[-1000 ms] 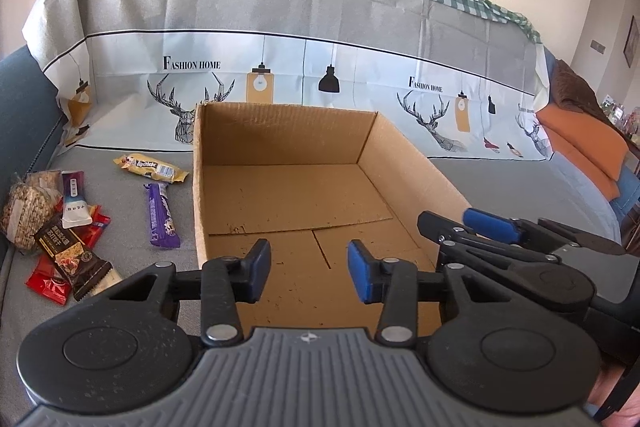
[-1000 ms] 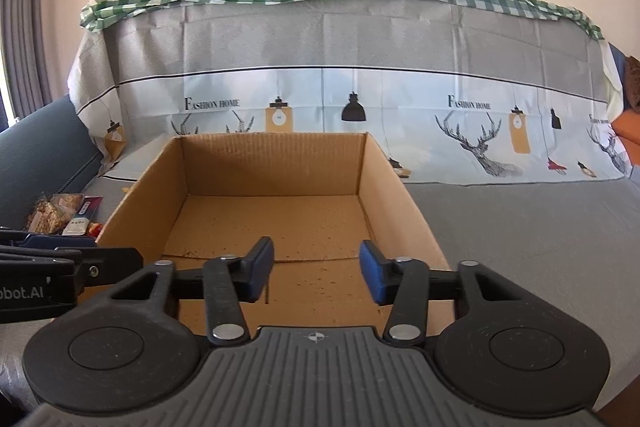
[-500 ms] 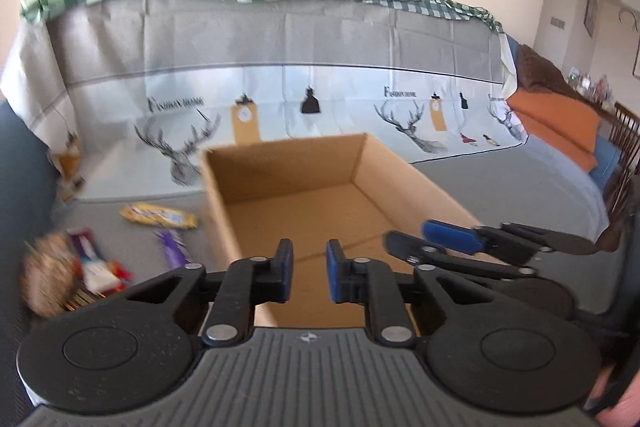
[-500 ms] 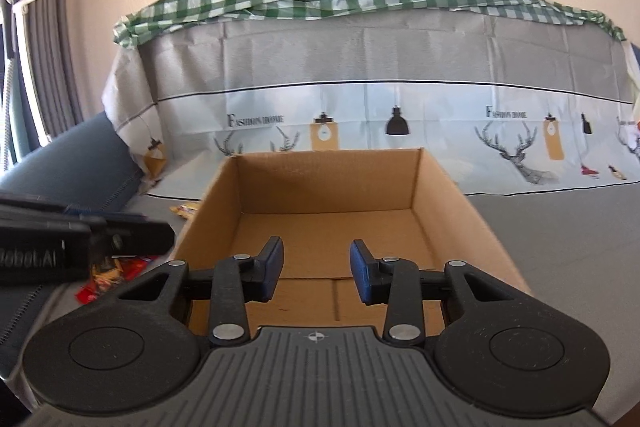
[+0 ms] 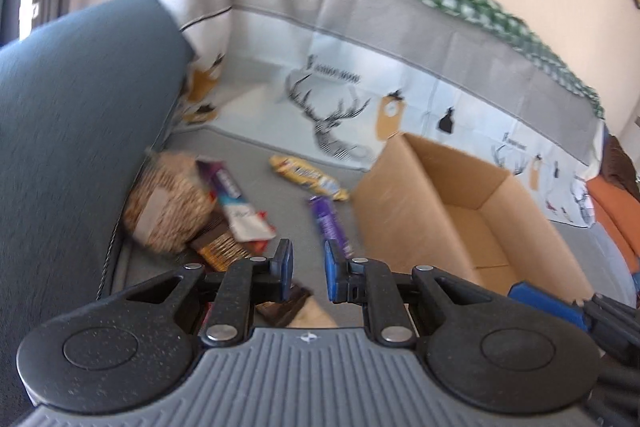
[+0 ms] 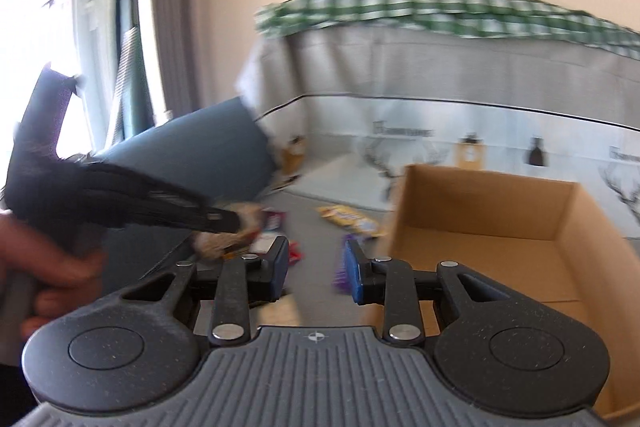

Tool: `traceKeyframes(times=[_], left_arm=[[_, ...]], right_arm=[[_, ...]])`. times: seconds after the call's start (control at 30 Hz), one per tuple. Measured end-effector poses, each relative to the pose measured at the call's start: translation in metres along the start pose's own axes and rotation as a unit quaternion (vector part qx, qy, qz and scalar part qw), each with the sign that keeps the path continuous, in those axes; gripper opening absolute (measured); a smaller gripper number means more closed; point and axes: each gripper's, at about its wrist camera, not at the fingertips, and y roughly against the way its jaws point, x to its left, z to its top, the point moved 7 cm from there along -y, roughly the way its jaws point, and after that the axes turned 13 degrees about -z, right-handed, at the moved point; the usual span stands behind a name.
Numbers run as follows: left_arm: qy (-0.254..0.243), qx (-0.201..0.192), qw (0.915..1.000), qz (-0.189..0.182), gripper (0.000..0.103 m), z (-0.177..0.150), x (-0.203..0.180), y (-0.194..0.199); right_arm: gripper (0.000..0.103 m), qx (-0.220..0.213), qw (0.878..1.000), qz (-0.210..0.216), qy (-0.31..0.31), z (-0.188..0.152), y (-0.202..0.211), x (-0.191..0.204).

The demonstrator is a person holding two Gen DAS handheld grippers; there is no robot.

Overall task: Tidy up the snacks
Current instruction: 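Move both grippers over to the snack pile beside the box, then grasp the dark brown biscuit packet with left gripper while right grasps clear cracker bag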

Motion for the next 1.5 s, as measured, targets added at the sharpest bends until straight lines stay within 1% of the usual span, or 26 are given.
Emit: traceKeyframes(times=[0.1, 0.17, 0.23, 0.33, 0.4, 0.43, 0.47, 0.5, 0.57, 0.63, 0.67, 0.7, 0.73, 0.77, 0.87, 0.9, 0.93, 1.0, 1.07, 1.13, 1.27, 1.33, 1.37, 1.4, 1.5], left_arm=[[0.018, 0.004, 0.9998, 0.009, 0.017, -0.005, 0.016, -0.007], [0.039, -0.003, 0.9992, 0.006, 0.018, -0.005, 0.024, -0.007], [0.053, -0.006, 0.9985, 0.008, 0.018, -0.007, 0.031, -0.007], [0.065, -0.008, 0.9977, 0.016, 0.019, -0.007, 0.038, -0.008], [0.074, -0.005, 0.9971, 0.016, 0.02, -0.006, 0.042, -0.01], [0.079, -0.003, 0.9968, 0.014, 0.02, -0.006, 0.044, -0.011], [0.083, -0.001, 0.9964, 0.013, 0.02, -0.006, 0.046, -0.011], [0.088, -0.001, 0.996, 0.012, 0.02, -0.006, 0.048, -0.012], [0.1, 0.0, 0.995, 0.004, 0.026, -0.006, 0.052, -0.013], [0.113, 0.005, 0.9936, -0.005, 0.029, -0.007, 0.054, -0.017], [0.117, 0.009, 0.993, -0.008, 0.032, -0.008, 0.055, -0.019], [0.122, 0.011, 0.9924, -0.012, 0.033, -0.008, 0.055, -0.022], [0.126, 0.014, 0.9918, -0.016, 0.037, -0.008, 0.055, -0.024], [0.129, 0.016, 0.9914, -0.018, 0.038, -0.009, 0.055, -0.027], [0.133, 0.015, 0.9908, -0.015, 0.052, -0.009, 0.055, -0.034], [0.135, 0.015, 0.9906, -0.014, 0.054, -0.009, 0.055, -0.037], [0.135, 0.016, 0.9906, -0.011, 0.058, -0.01, 0.056, -0.04], [0.132, 0.021, 0.9911, -0.002, 0.062, -0.011, 0.055, -0.047], [0.122, 0.029, 0.9921, 0.01, 0.071, -0.013, 0.055, -0.054], [0.108, 0.034, 0.9933, 0.021, 0.075, -0.013, 0.053, -0.059], [0.089, 0.048, 0.9943, 0.033, 0.078, -0.016, 0.053, -0.071], [0.081, 0.057, 0.9943, 0.04, 0.078, -0.018, 0.054, -0.077], [0.075, 0.06, 0.9944, 0.044, 0.078, -0.018, 0.055, -0.08], [0.07, 0.063, 0.9945, 0.046, 0.078, -0.019, 0.055, -0.082], [0.051, 0.069, 0.9948, 0.055, 0.078, -0.02, 0.054, -0.085]], right_arm=[[0.028, 0.002, 0.999, 0.025, 0.028, -0.009, -0.006, 0.031], [0.028, 0.011, 0.998, 0.028, 0.052, -0.017, -0.014, 0.047], [0.028, 0.019, 0.997, 0.035, 0.061, -0.025, -0.022, 0.056], [0.029, 0.051, 0.996, 0.022, 0.074, -0.038, -0.04, 0.065], [0.028, 0.06, 0.996, 0.021, 0.07, -0.045, -0.049, 0.068], [0.029, 0.067, 0.995, 0.013, 0.074, -0.048, -0.054, 0.068], [0.03, 0.069, 0.995, 0.007, 0.073, -0.051, -0.058, 0.068], [0.033, 0.069, 0.995, 0.007, 0.07, -0.054, -0.059, 0.069], [0.037, 0.08, 0.994, -0.002, 0.077, -0.061, -0.067, 0.069], [0.042, 0.081, 0.993, -0.005, 0.083, -0.066, -0.07, 0.07], [0.047, 0.08, 0.992, -0.01, 0.092, -0.07, -0.071, 0.071], [0.048, 0.088, 0.991, -0.017, 0.103, -0.073, -0.08, 0.069], [0.048, 0.097, 0.989, -0.021, 0.105, -0.075, -0.084, 0.069], [0.049, 0.099, 0.99, -0.02, 0.101, -0.075, -0.087, 0.069], [0.053, 0.108, 0.988, -0.03, 0.102, -0.077, -0.095, 0.066], [0.054, 0.113, 0.988, -0.031, 0.102, -0.078, -0.097, 0.066], [0.054, 0.118, 0.987, -0.029, 0.101, -0.079, -0.099, 0.066], [0.054, 0.129, 0.986, -0.026, 0.098, -0.082, -0.102, 0.066], [0.055, 0.135, 0.985, -0.028, 0.099, -0.084, -0.103, 0.066], [0.055, 0.139, 0.985, -0.027, 0.1, -0.085, -0.104, 0.066], [0.057, 0.146, 0.985, -0.019, 0.091, -0.085, -0.107, 0.065], [0.051, 0.153, 0.985, -0.008, 0.082, -0.085, -0.108, 0.064], [0.042, 0.158, 0.985, -0.001, 0.075, -0.086, -0.108, 0.064], [0.039, 0.166, 0.984, 0.008, 0.069, -0.087, -0.108, 0.064], [0.039, 0.171, 0.983, 0.026, 0.058, -0.087, -0.107, 0.065]])
